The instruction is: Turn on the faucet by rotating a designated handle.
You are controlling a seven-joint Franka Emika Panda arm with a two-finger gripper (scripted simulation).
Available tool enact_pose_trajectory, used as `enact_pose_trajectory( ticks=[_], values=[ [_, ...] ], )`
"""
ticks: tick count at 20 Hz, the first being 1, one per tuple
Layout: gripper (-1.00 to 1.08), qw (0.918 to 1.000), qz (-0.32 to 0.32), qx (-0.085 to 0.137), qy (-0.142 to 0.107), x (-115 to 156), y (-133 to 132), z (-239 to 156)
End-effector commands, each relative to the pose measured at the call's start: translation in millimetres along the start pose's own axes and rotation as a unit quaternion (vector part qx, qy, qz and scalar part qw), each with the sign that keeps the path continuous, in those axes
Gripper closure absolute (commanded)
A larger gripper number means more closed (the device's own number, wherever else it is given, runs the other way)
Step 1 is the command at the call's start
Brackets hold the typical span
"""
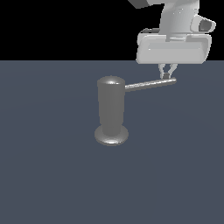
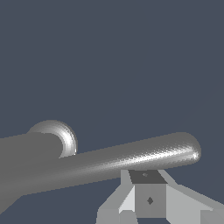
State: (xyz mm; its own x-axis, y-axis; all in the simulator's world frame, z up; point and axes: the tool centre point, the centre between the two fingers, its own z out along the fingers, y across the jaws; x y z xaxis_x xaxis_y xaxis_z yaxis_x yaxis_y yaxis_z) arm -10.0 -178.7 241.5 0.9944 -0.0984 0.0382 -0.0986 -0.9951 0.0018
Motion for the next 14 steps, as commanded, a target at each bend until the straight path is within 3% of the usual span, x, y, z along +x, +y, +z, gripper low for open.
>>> enact_pose_trajectory(
  ticks=[1,14],
  values=[
    [1.08,1.0000,0.003,0.000,-0.008,6,2,11],
    [1.08,0.9999,0.009,0.000,-0.013,42,3,18]
  ],
)
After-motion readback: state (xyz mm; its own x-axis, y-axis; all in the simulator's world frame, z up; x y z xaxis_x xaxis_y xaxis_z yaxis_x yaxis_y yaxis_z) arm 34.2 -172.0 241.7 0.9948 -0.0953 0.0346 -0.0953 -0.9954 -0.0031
